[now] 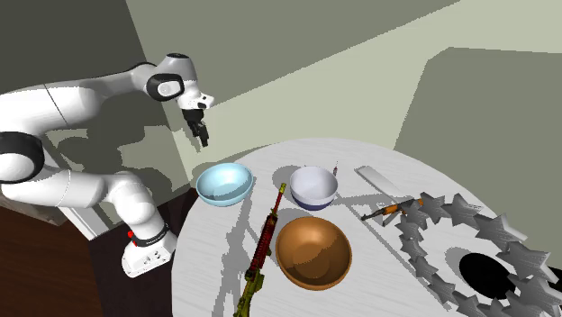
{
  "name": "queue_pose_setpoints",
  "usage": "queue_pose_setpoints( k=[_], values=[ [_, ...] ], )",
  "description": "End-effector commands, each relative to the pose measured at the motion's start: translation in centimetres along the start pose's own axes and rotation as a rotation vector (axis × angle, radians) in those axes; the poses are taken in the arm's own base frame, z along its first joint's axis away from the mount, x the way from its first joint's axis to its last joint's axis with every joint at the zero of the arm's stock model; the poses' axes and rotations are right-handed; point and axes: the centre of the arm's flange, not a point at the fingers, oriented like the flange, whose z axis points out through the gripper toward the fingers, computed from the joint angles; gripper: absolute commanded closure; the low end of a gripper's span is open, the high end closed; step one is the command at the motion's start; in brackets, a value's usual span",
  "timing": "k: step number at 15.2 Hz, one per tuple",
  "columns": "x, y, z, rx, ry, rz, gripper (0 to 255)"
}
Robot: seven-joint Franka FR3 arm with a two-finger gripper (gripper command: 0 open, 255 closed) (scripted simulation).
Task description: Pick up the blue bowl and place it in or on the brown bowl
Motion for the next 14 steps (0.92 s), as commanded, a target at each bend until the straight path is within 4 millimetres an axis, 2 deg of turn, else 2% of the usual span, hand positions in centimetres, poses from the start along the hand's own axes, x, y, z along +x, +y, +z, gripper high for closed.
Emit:
queue_pose_setpoints(
  k=[1,14],
  values=[
    [0.0,0.0,0.0,0.0,0.0,0.0,0],
    [7.0,14.8,-0.5,-0.048,0.015,0.014,0]
  ],
)
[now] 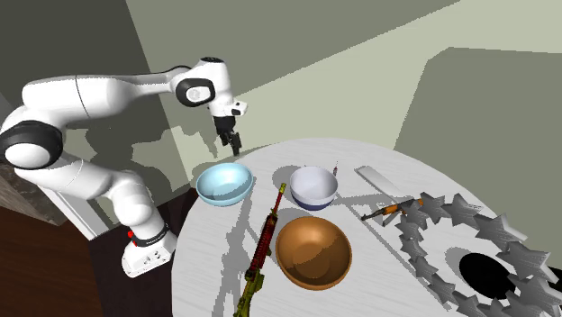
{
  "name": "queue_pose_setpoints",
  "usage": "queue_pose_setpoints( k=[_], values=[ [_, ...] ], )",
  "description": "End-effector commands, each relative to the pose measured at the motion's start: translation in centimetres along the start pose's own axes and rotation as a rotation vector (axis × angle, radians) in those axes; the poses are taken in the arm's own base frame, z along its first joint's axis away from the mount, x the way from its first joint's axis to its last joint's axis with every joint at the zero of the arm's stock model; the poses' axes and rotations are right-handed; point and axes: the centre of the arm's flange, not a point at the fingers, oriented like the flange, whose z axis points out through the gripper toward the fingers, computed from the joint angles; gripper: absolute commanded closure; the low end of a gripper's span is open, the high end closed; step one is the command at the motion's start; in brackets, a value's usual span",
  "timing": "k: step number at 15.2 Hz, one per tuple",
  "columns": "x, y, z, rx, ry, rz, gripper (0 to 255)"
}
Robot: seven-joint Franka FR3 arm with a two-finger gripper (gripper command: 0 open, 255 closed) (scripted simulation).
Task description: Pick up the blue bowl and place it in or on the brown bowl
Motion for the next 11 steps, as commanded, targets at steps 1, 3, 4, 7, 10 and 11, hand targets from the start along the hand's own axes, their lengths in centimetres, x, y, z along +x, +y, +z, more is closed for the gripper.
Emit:
queue_pose_setpoints(
  k=[1,3,4,7,10,11],
  values=[
    [1.2,2.4,0.0,-0.009,0.003,0.002,0],
    [2.2,4.7,-0.1,-0.016,0.005,0.004,0],
    [2.8,5.8,-0.1,-0.02,0.006,0.005,0],
    [4.4,9.2,-0.2,-0.031,0.01,0.008,0],
    [6.0,12.7,-0.4,-0.042,0.013,0.012,0],
    [6.6,13.8,-0.5,-0.045,0.015,0.013,0]
  ],
)
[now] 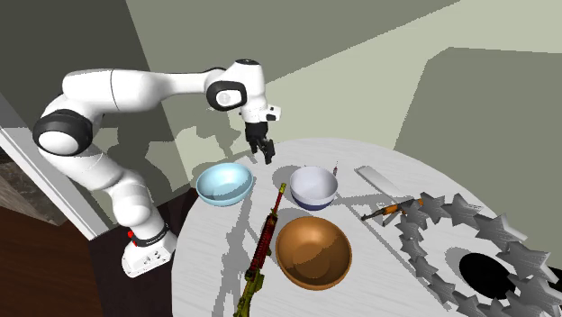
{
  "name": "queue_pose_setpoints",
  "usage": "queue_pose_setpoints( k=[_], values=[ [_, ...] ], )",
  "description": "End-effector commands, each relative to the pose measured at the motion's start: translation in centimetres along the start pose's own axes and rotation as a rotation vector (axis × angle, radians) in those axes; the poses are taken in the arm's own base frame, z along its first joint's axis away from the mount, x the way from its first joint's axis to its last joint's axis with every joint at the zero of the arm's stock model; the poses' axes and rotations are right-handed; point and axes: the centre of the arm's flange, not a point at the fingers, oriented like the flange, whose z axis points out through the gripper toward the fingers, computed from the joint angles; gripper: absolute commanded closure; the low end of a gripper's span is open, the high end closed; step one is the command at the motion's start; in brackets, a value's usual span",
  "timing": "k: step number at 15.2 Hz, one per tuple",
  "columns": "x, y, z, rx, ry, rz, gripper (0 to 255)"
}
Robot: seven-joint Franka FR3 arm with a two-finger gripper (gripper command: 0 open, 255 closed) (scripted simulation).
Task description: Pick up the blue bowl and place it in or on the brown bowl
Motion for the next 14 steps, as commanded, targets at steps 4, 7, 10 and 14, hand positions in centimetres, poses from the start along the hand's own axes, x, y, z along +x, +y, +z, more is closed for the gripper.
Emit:
queue_pose_setpoints(
  k=[4,7,10,14],
  values=[
    [3.0,6.0,-0.1,-0.02,0.006,0.005,0],
    [4.6,9.4,-0.2,-0.031,0.009,0.008,0],
    [6.2,12.8,-0.4,-0.042,0.013,0.011,0],
    [6.5,13.4,1.2,-0.043,0.014,0.012,0]
  ],
)
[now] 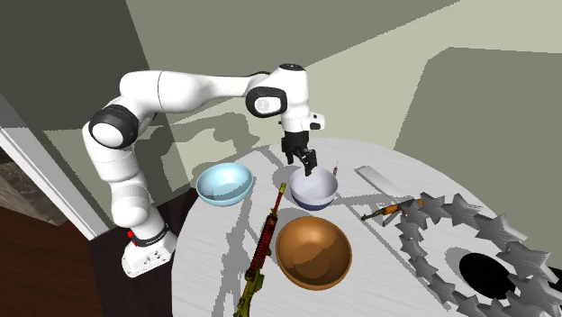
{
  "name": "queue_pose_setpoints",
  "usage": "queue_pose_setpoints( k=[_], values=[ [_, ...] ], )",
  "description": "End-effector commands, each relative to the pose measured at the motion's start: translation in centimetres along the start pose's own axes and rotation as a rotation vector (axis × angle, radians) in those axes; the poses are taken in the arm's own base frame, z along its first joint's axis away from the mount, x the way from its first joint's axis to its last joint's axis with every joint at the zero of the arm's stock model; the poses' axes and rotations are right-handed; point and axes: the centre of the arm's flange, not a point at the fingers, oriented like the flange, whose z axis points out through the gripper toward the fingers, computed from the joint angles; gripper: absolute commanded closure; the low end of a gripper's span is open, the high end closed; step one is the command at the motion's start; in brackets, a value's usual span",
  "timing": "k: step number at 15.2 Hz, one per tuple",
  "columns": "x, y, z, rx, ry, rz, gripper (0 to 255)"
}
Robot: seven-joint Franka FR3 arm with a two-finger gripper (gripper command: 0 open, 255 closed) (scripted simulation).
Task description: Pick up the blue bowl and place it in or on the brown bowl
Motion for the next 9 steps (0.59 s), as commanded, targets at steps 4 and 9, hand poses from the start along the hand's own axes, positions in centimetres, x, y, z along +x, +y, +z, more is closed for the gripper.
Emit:
queue_pose_setpoints(
  k=[4,9],
  values=[
    [0.1,0.2,2.6,-0.001,0.001,0.0,0],
    [0.1,0.2,2.9,-0.001,0.001,0.0,0]
  ],
)
